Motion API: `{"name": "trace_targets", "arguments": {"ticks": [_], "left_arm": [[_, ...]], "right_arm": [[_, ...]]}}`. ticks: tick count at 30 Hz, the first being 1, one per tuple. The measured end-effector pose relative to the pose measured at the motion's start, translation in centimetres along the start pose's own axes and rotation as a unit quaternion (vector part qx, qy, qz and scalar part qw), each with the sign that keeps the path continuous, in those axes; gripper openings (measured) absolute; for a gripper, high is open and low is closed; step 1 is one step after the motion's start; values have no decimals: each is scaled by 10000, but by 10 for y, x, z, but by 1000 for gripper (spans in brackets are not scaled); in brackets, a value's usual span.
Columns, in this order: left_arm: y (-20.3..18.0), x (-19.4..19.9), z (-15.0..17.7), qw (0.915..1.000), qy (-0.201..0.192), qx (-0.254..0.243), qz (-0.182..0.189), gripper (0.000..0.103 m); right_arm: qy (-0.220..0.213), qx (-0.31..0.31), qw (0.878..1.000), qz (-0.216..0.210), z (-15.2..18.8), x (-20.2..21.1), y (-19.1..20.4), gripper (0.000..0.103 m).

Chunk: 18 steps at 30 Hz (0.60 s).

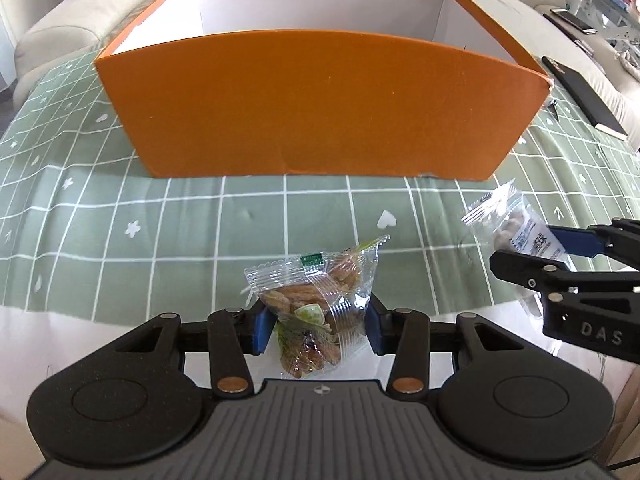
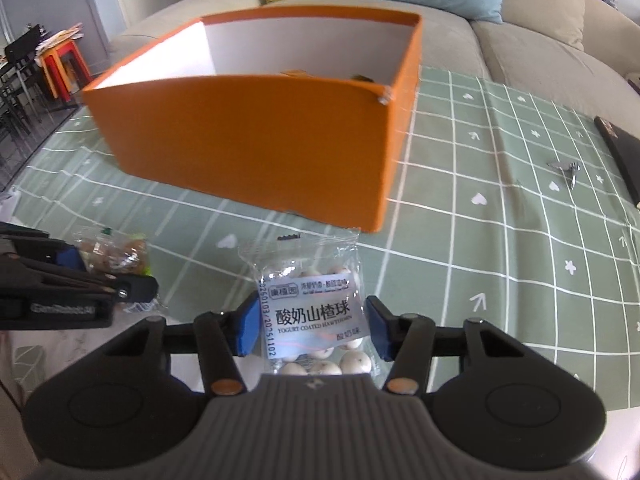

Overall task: Organize snacks
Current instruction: 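Lift the dried-fruit bag with left tool while right tool carries the hawthorn pack over the box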

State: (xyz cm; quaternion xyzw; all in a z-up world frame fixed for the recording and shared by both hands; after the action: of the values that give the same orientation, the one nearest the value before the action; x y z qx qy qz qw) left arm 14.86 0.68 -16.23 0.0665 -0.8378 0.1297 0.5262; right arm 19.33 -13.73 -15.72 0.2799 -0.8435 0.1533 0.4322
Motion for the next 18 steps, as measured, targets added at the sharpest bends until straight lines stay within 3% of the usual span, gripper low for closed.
{"name": "trace_targets", "arguments": {"ticks": [8, 18], "left_arm": [[-3, 29, -1, 9998, -179, 19, 129, 51], [3, 58, -17, 9981, -608, -46, 29, 51]], "right_arm": [[-106, 193, 9998, -16, -7, 29, 22, 52], [-653, 191, 9975, -189, -39, 68, 46, 52]]}}
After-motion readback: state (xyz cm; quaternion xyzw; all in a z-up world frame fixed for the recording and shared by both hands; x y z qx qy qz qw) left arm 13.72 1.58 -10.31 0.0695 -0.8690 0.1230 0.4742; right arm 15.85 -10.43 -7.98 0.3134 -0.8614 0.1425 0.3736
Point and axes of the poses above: each gripper's, at about its wrist camera, not at the fingertips, and x roughly against the way its jaws point, y to its left, z to its underside, the point moved 9 cm from there along -x, roughly the way its jaws point, and after that the axes turned 13 degrees about x, right-handed, at the moved point
